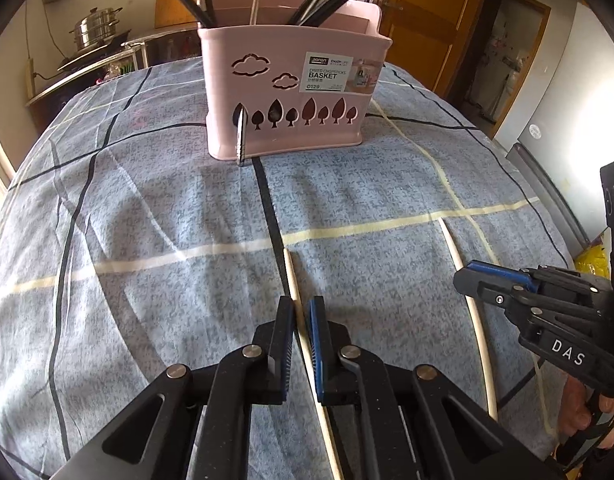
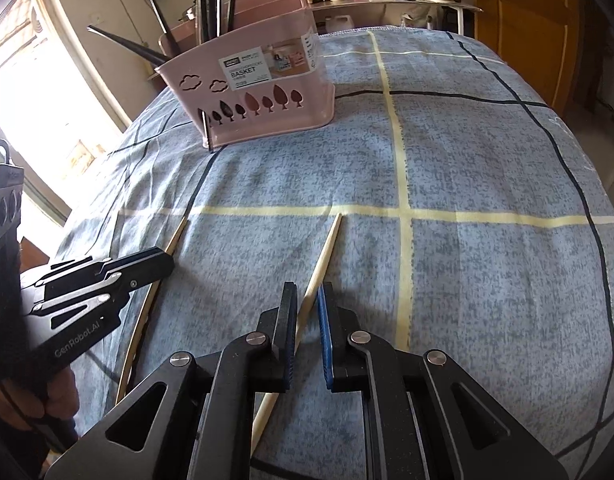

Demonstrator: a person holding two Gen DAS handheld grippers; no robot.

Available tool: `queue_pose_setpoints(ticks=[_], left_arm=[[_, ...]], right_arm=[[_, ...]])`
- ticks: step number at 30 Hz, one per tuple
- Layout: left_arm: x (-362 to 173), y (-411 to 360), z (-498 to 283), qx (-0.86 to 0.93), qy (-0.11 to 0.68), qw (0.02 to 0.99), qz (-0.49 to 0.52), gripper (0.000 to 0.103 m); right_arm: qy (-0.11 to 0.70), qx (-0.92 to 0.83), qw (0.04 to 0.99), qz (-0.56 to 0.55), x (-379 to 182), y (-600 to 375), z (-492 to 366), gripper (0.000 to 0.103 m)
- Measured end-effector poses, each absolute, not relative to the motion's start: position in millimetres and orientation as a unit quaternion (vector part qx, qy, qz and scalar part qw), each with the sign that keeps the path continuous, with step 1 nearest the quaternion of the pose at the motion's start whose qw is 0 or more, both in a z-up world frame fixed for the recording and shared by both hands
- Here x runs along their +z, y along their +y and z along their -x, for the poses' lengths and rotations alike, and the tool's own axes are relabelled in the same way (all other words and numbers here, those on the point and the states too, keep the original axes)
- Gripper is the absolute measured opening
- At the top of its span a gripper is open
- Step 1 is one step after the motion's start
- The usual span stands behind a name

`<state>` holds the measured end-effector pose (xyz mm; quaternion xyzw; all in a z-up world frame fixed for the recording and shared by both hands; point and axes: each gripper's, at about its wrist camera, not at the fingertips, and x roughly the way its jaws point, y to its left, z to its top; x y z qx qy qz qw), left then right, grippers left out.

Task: Organize utensils
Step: 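Close the right tool on a wooden chopstick while the left tool grasps the other, then lift both wooden chopsticks, carry them over the pink basket and lower them in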

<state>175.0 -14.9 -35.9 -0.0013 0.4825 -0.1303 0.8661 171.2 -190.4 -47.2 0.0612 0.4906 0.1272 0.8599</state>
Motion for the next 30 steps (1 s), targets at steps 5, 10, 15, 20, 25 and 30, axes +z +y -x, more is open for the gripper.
queue_pose_setpoints(ticks=[5,10,15,20,25,30], left_arm=[[-37,-18,-186,-0.130,0.480,0.867,0.003,0.008],[-37,-23,-184,-0.118,0.477,0.871,-0.015,0.007],[-30,-17,-188,-0.122,0.478,0.870,0.005,0.005],[-1,-8,-189,-0.130,0.453,0.882,0.018,0.005],[38,3,-193,-0.137,0.418,0.897,0.031,0.005],[69,11,-199,-0.139,0.391,0.909,0.033,0.005]], right_arm=[[0.495,0.114,0.860,-0.050,-47,-185,-185,0.011],[0.497,0.112,0.860,-0.037,-47,-181,-188,0.009],[0.495,0.130,0.858,-0.045,-41,-181,-189,0.008],[0.472,0.144,0.868,-0.054,-20,-179,-188,0.007],[0.439,0.153,0.883,-0.059,12,-180,-189,0.006],[0.400,0.161,0.901,-0.056,47,-181,-191,0.006]])
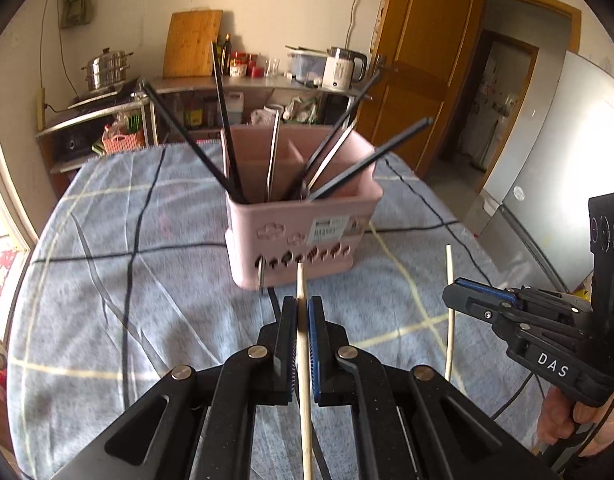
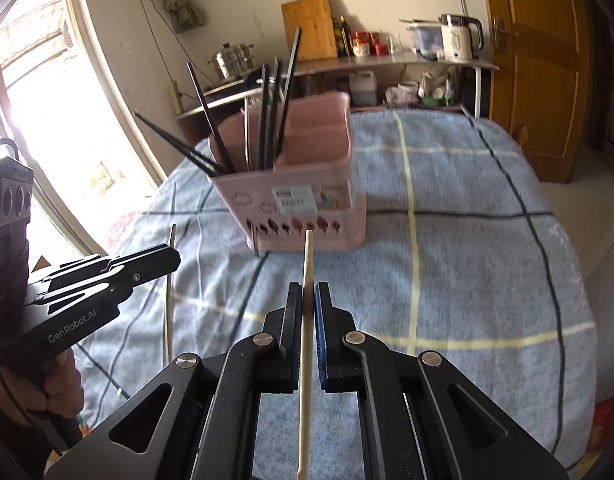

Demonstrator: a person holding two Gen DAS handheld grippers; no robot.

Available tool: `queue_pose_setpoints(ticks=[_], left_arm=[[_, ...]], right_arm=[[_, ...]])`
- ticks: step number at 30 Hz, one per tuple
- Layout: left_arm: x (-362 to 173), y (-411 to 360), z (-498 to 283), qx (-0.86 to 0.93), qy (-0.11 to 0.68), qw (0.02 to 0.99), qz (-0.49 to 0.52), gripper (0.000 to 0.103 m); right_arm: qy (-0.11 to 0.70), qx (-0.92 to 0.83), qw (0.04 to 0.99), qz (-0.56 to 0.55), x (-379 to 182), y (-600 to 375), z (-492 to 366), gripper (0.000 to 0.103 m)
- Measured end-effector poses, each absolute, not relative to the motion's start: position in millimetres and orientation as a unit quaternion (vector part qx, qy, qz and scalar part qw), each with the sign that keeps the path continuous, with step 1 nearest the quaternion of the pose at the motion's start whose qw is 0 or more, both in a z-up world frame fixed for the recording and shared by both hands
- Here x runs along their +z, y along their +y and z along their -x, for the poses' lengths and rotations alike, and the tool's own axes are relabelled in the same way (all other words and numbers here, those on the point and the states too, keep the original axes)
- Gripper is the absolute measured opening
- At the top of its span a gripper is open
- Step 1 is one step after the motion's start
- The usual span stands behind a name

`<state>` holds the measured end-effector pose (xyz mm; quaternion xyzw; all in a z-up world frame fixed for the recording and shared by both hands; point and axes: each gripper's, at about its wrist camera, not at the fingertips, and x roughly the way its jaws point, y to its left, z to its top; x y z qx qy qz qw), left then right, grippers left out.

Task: Organize utensils
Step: 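Lift both wooden chopsticks, carry them over the pink basket and lower them in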

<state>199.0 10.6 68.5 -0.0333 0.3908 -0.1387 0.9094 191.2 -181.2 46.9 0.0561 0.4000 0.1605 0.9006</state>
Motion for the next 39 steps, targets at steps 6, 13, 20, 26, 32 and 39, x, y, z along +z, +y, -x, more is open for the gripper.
queue_pose_setpoints(ticks=[6,13,20,26,32,39], left_arm=[[100,14,-203,-0.140,0.362,0.921,0.030,0.005],[115,20,-197,-0.144,0.342,0.928,0.037,0.005],[108,22,-179,-0.146,0.344,0.927,0.041,0.005],[111,20,-167,-0.150,0.348,0.925,0.025,0.005],[120,25,-167,-0.150,0.348,0.925,0.036,0.005],[147,29,-173,-0.151,0.327,0.932,0.036,0.005]], right_arm=[[0.363,0.165,0.916,-0.054,76,-182,-191,0.006],[0.341,0.167,0.924,-0.052,89,-186,-186,0.006],[0.350,0.167,0.920,-0.054,80,-191,-175,0.006],[0.352,0.166,0.920,-0.049,80,-191,-170,0.006],[0.337,0.173,0.924,-0.045,91,-188,-162,0.006],[0.315,0.185,0.930,-0.043,117,-181,-167,0.006]])
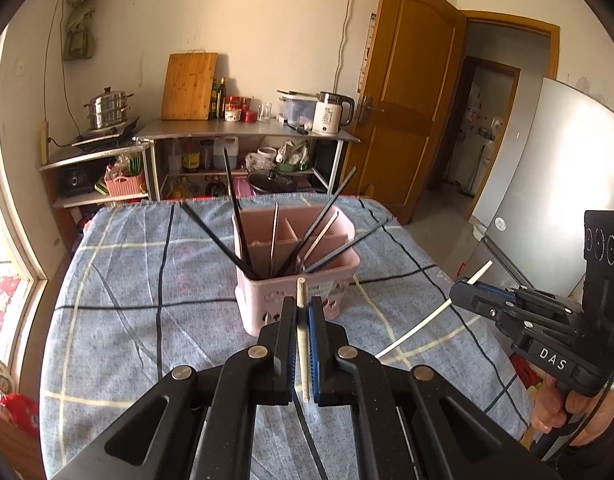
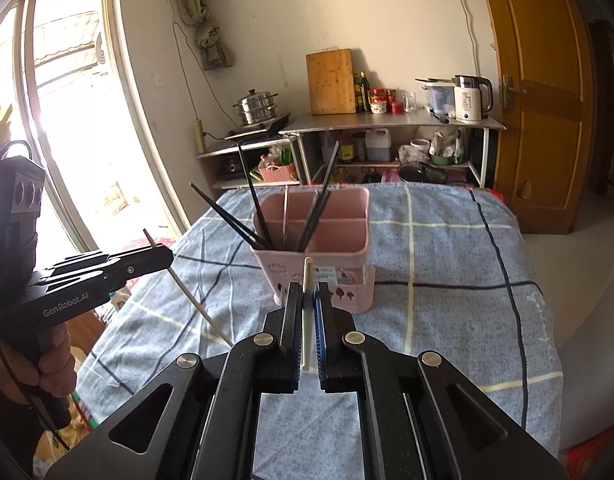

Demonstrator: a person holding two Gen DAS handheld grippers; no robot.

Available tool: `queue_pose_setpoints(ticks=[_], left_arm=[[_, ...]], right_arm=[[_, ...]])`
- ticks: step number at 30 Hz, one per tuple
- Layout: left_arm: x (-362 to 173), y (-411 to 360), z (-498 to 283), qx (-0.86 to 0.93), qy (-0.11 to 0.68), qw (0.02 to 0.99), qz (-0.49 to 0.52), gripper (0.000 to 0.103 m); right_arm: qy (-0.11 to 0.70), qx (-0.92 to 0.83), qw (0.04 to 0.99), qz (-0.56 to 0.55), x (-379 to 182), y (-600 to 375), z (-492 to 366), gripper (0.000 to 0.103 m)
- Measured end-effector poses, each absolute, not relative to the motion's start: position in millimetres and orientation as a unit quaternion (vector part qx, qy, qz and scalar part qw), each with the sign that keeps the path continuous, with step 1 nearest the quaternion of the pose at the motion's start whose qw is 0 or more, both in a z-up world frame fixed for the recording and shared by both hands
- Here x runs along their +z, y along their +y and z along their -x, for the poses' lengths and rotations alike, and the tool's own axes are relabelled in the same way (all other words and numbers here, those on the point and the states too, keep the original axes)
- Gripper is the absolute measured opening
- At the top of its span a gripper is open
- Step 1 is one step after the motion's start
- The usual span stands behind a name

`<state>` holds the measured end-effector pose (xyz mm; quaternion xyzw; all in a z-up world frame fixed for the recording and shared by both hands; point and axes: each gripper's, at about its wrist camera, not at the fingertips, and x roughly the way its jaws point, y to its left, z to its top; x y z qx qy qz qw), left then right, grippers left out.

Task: Organize utensils
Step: 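Lift both wooden chopsticks, carry them over the pink basket and lower them in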

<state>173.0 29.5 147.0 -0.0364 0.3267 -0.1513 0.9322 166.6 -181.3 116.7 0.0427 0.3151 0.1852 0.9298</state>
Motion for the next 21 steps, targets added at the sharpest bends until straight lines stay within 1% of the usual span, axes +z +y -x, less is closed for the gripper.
queue_pose_setpoints(ticks=[14,21], left_arm=[[211,53,-223,-0.127,0.280,0.949,0.065,0.005],[223,57,-253,-0.115,0.267,0.955,0.063,0.005]], right_arm=[[0.252,0.208,0.944,-0.043,178,-155,-209,0.006],[0.246,0.197,0.948,-0.048,182,-152,-238,0.006]])
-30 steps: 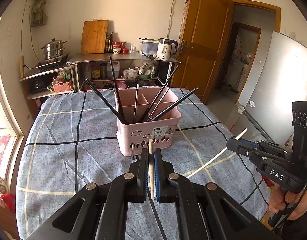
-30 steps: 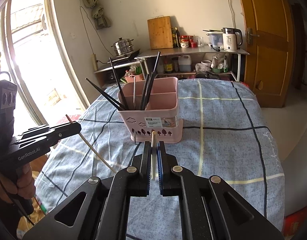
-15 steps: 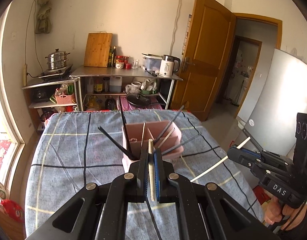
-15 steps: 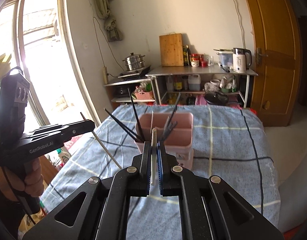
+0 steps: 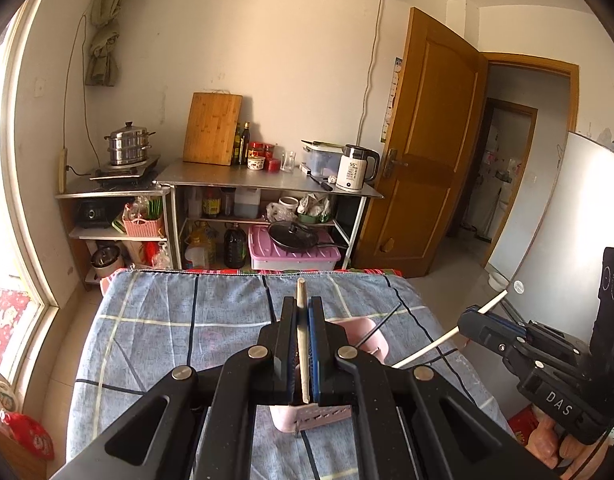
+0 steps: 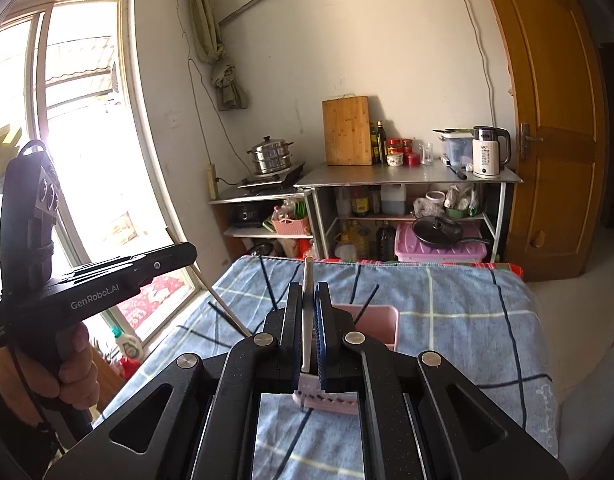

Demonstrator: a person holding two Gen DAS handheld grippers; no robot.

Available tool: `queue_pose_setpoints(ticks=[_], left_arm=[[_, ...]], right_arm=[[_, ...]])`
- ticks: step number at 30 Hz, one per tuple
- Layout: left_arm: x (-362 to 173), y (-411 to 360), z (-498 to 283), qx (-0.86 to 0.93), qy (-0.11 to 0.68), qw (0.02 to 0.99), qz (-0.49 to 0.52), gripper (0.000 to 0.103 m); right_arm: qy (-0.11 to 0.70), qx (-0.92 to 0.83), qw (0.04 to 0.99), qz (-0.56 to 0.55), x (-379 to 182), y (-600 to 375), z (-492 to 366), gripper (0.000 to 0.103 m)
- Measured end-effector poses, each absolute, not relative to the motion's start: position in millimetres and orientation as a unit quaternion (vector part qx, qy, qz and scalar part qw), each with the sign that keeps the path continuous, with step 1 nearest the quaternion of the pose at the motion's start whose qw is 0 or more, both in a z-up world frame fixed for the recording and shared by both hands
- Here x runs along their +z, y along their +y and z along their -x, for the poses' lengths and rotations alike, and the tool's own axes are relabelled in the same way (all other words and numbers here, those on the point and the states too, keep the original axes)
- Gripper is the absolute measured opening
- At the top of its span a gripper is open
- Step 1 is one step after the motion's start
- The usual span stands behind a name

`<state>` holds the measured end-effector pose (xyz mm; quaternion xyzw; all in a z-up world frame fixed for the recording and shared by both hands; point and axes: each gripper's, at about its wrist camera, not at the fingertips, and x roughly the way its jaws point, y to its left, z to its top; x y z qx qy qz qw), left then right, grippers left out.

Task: Organize utensils
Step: 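Lift both wooden chopsticks, carry them over the pink basket and lower them in, then open the right tool in the basket while the left tool releases its chopstick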

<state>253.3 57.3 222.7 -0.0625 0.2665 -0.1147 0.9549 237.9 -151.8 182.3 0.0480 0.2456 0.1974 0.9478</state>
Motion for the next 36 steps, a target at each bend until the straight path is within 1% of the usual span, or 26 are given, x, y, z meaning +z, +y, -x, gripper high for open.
queue_pose_setpoints(ticks=[7,20,31,35,36], left_arm=[[207,50,-279,-0.106,0.271,0.956,0.045,0.005],[159,47,-306,-0.101,0.313,0.944,0.036,0.005],[145,47,-305,-0.096,0.325,0.940,0.035,0.006],[148,47,-302,-0.087,0.325,0.941,0.030,0.010],[150,48,-299,-0.088,0.321,0.942,0.031,0.010]], right_arm=[[0.259,0.183,0.947,-0.050,166,-152,-258,0.006],[0.306,0.190,0.932,-0.046,129,-143,-285,0.006],[0.326,0.190,0.925,-0.035,117,-140,-286,0.006],[0.328,0.193,0.924,-0.034,120,-140,-285,0.007],[0.326,0.193,0.925,-0.034,121,-141,-283,0.009]])
